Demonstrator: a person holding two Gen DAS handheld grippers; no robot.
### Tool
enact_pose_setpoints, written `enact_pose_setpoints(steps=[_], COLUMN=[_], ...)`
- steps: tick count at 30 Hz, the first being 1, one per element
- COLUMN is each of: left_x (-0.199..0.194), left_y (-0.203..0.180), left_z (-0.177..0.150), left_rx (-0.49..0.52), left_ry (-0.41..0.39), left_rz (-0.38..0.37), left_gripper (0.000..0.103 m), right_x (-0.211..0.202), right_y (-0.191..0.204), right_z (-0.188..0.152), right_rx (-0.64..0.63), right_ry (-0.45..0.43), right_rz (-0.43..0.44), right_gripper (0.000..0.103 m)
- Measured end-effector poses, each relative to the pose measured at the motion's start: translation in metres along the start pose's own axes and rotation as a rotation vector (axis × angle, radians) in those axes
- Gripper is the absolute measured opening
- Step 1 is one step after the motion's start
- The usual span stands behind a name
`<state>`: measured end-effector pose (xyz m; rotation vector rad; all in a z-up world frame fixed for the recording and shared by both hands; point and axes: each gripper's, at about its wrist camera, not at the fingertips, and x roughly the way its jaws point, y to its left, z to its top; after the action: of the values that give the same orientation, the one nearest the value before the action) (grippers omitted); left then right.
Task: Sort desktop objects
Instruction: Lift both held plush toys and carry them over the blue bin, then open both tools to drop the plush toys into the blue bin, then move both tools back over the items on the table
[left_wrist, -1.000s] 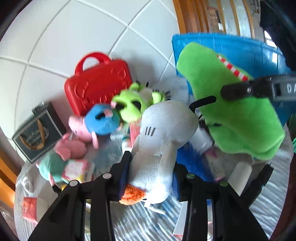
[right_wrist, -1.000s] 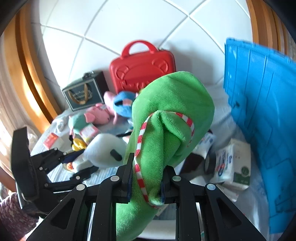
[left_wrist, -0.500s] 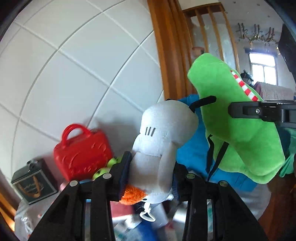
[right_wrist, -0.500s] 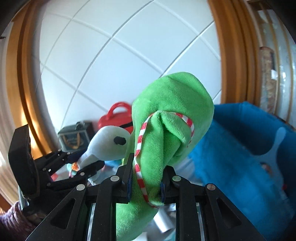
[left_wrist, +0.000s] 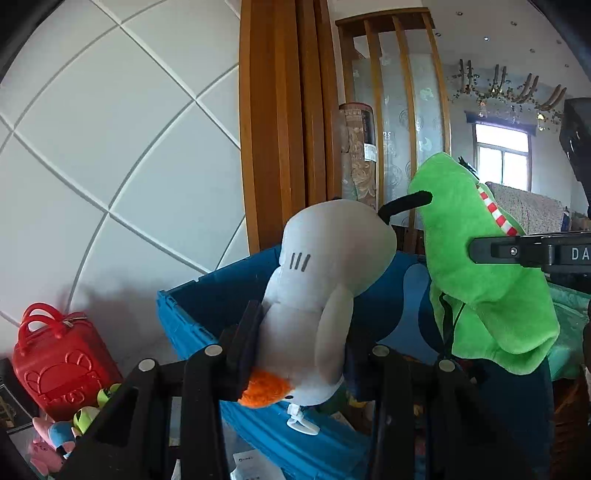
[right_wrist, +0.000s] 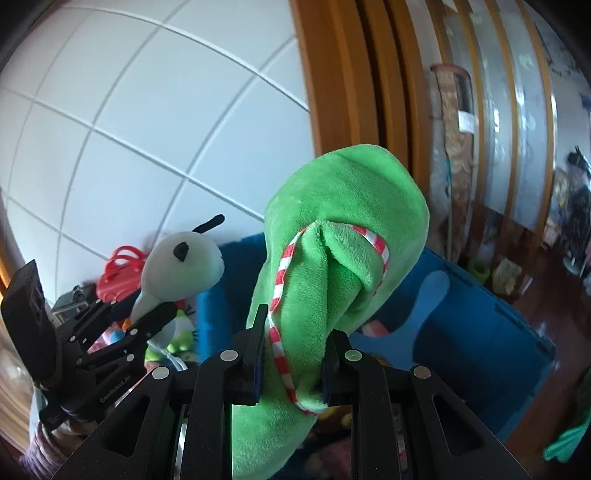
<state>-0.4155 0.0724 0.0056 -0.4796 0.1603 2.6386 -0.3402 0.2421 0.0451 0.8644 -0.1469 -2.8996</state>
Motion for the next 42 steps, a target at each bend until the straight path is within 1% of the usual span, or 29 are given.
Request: enact_pose_setpoints(steps=[2,3,5,6,7,8,9,10,12,14,17,20,24,30,35,36,39,42], left_x=[0.017,0.025,0.036,0.041,0.041,0.04,0.039,0.037,0.034,0.03,0.02,0.01,0.0,-0.034,-0.067,-0.074,-0.095,-0.12], left_y=[-0.011,-0.016,-0.026,-0.031,-0.036,-0.04,-0.042,-0.044,-0.048,-0.05,-0.053,-0.054,-0.053,-0.049,-0.042,-0.04,-0.035,-0.024], left_z=[0.009,0.013,0.02,0.023,0.022,0.024,0.024,0.026,0.029,0.031,0.024,0.014,-0.002,-0.023,-0.041,-0.045,-0.057,-0.074], left_rx=[-0.006,-0.008,-0.004,0.002,0.007,0.013,0.017,0.02,0.019,0.008,0.016,0.025,0.033,0.007,-0.039,-0.042,-0.036,-0.033], left_ry=[0.005,0.012,0.031,0.036,0.035,0.026,0.008,-0.011,-0.028,-0.024,-0.031,-0.034,-0.022,-0.014,-0.019,-0.016,-0.014,0.001], left_rz=[0.018,0.033,0.044,0.063,0.095,0.126,0.154,0.18,0.209,0.219,0.277,0.307,0.35,0.407,0.423,0.419,0.421,0.433], left_gripper=[0.04,0.041,0.045,0.056,0.073,0.082,0.094,0.1,0.101,0.101,0.101,0.101,0.101,0.101,0.101,0.101,0.101,0.101], right_x=[0.015,0.022,0.036,0.041,0.043,0.042,0.042,0.04,0.036,0.035,0.027,0.017,0.0,-0.015,-0.029,-0.035,-0.053,-0.072], right_y=[-0.024,-0.039,-0.052,-0.057,-0.061,-0.065,-0.068,-0.069,-0.069,-0.072,-0.072,-0.073,-0.063,-0.039,-0.019,-0.014,0.002,0.024], right_z=[0.007,0.01,0.017,0.02,0.023,0.026,0.03,0.031,0.034,0.037,0.035,0.028,0.004,-0.028,-0.05,-0.054,-0.063,-0.074], right_rx=[0.006,0.007,0.005,0.006,0.014,0.021,0.019,0.012,0.002,0.004,0.015,0.011,-0.007,-0.066,-0.085,-0.082,-0.09,-0.089], right_ry=[0.037,0.06,0.082,0.098,0.098,0.085,0.062,0.051,0.025,0.013,-0.017,-0.06,-0.117,-0.133,-0.133,-0.132,-0.153,-0.173], right_rz=[-0.016,-0.021,-0.046,-0.05,-0.053,-0.054,-0.058,-0.066,-0.07,-0.058,-0.048,-0.059,-0.08,-0.082,-0.068,-0.058,-0.064,-0.051], right_gripper=[0.022,0.026,0.037,0.054,0.069,0.072,0.074,0.078,0.081,0.081,0.082,0.086,0.091,0.092,0.092,0.092,0.092,0.094])
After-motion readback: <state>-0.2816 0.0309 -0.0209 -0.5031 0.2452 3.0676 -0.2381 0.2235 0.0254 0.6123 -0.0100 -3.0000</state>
